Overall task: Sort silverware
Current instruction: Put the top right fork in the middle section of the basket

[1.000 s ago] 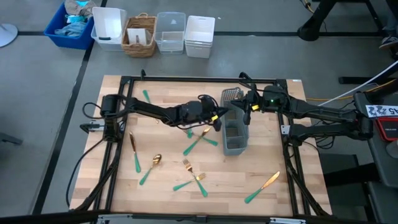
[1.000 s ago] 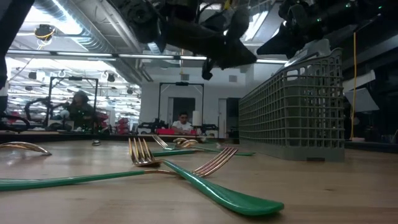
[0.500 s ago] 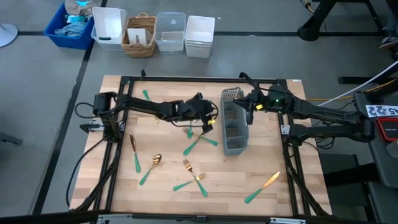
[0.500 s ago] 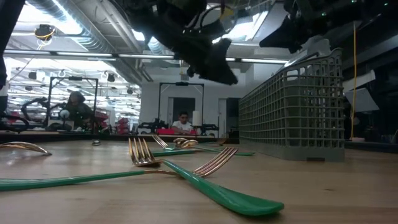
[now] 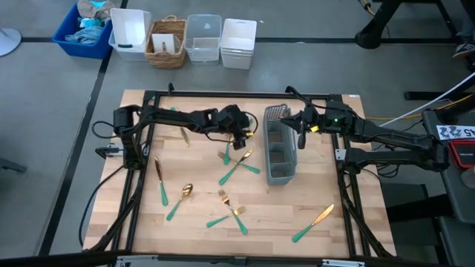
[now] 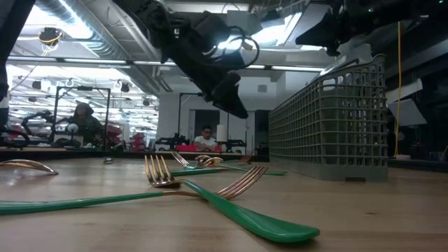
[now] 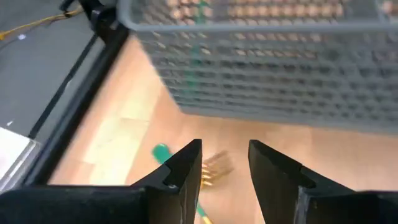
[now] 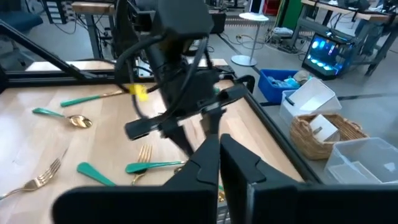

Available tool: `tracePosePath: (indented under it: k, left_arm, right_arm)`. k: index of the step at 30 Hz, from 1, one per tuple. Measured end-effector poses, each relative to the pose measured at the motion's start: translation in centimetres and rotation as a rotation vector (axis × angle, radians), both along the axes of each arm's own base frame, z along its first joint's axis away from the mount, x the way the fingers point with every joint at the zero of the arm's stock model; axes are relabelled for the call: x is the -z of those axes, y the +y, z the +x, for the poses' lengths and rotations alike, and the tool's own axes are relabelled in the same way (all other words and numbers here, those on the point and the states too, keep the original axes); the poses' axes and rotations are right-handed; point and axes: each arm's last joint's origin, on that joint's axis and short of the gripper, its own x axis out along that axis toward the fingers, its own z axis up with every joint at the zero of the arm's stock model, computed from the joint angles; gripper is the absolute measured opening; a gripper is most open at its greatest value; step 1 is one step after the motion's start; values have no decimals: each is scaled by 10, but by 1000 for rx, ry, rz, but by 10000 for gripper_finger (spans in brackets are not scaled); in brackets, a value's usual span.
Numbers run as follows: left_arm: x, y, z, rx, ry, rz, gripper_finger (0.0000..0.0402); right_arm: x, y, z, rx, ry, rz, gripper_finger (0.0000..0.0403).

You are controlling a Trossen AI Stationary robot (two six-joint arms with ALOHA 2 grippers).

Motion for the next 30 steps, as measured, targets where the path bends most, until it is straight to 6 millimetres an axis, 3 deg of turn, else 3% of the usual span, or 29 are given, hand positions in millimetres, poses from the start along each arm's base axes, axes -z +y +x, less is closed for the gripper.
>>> tracePosePath:
  k: [7, 11, 22, 30]
  left_arm:
    - [15, -13, 7, 52, 42, 5, 149]
    - [33, -12, 13, 47, 69, 8, 160]
    - [66, -2, 25, -4, 86, 149, 162]
    - [77, 10, 24, -20, 104, 155, 162]
  right_arm:
    - [-1, 0, -1, 9, -6, -4, 100]
    - [-11, 3, -9, 10, -24, -11, 125]
    - [-59, 16, -47, 10, -74, -28, 129]
    - [-65, 24, -71, 11, -111, -40, 129]
